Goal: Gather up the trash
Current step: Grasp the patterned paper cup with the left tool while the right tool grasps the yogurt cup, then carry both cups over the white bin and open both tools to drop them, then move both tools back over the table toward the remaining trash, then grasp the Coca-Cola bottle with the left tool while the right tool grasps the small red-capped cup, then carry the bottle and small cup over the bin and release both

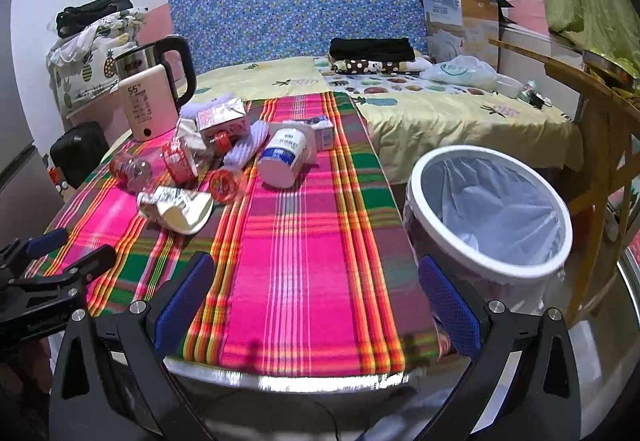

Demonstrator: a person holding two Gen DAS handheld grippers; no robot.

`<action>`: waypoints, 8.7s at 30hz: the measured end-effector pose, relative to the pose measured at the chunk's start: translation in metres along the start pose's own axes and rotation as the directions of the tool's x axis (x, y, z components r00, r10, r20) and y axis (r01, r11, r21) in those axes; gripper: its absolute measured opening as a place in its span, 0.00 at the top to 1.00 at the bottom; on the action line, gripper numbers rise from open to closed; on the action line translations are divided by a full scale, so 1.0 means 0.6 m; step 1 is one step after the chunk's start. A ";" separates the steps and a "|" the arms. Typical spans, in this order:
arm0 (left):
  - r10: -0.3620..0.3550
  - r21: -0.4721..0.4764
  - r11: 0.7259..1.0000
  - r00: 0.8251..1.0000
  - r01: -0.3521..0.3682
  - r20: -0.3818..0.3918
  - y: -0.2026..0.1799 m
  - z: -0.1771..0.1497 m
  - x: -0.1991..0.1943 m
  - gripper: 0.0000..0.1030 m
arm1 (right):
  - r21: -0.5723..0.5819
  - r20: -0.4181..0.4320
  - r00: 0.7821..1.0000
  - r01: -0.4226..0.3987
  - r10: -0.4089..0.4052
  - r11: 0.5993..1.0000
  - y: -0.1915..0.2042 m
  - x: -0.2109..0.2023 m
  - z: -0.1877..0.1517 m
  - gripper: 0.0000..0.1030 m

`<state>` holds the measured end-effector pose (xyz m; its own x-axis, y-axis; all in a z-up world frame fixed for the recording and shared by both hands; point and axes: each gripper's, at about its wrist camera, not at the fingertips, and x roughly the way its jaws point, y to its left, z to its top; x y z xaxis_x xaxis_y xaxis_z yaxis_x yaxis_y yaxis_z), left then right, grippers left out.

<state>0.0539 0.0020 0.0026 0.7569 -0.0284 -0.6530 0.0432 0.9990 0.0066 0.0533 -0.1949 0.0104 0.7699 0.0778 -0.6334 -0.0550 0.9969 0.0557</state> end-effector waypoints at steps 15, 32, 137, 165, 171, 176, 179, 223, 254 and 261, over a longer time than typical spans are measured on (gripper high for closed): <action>-0.140 -0.199 0.971 0.990 0.131 -0.034 0.021 0.071 0.081 0.16 | -0.024 0.009 1.000 0.000 0.000 1.000 0.002 0.064 0.066 0.05; -0.253 -0.408 0.891 0.964 0.198 -0.085 0.043 0.048 0.118 0.31 | 0.033 -0.137 0.988 -0.073 0.077 0.997 0.031 0.211 0.122 0.25; -0.340 0.020 0.940 0.939 0.341 -0.040 -0.132 0.056 0.063 0.70 | 0.106 -0.059 0.997 0.047 -0.040 0.993 -0.123 -0.008 -0.003 0.33; -0.231 0.046 0.972 0.973 0.230 0.022 0.082 0.137 0.120 0.47 | -0.086 -0.105 0.980 -0.176 0.167 0.981 0.063 0.094 0.045 0.33; -0.267 0.069 0.961 0.964 0.267 0.002 0.107 0.155 0.147 0.42 | -0.140 -0.150 0.970 -0.214 0.193 0.967 0.105 0.133 0.061 0.33; -0.287 0.069 0.956 0.958 0.286 -0.001 0.128 0.167 0.159 0.41 | -0.160 -0.182 0.965 -0.220 0.191 0.962 0.124 0.165 0.070 0.33; -0.297 0.068 0.953 0.955 0.297 -0.008 0.137 0.170 0.165 0.41 | -0.162 -0.196 0.962 -0.222 0.189 0.961 0.129 0.179 0.072 0.33; -0.187 0.178 0.962 0.975 0.206 -0.120 -0.002 0.125 0.193 0.35 | -0.042 -0.192 0.974 -0.128 0.118 0.991 0.028 0.125 0.041 0.56; -0.406 0.081 0.909 0.913 0.408 -0.046 -0.099 0.096 0.058 0.36 | 0.051 -0.092 0.994 -0.049 0.054 0.997 -0.071 0.048 0.020 0.56; -0.469 0.172 0.865 0.881 0.472 -0.062 -0.190 0.127 0.076 0.36 | 0.100 -0.078 0.997 0.026 -0.018 0.995 -0.126 0.036 0.019 0.56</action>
<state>0.1330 -0.1160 0.0298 0.6064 -0.4914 -0.6252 0.5067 0.8447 -0.1725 0.0815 -0.2688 0.0009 0.7189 0.0598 -0.6926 0.0289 0.9929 0.1158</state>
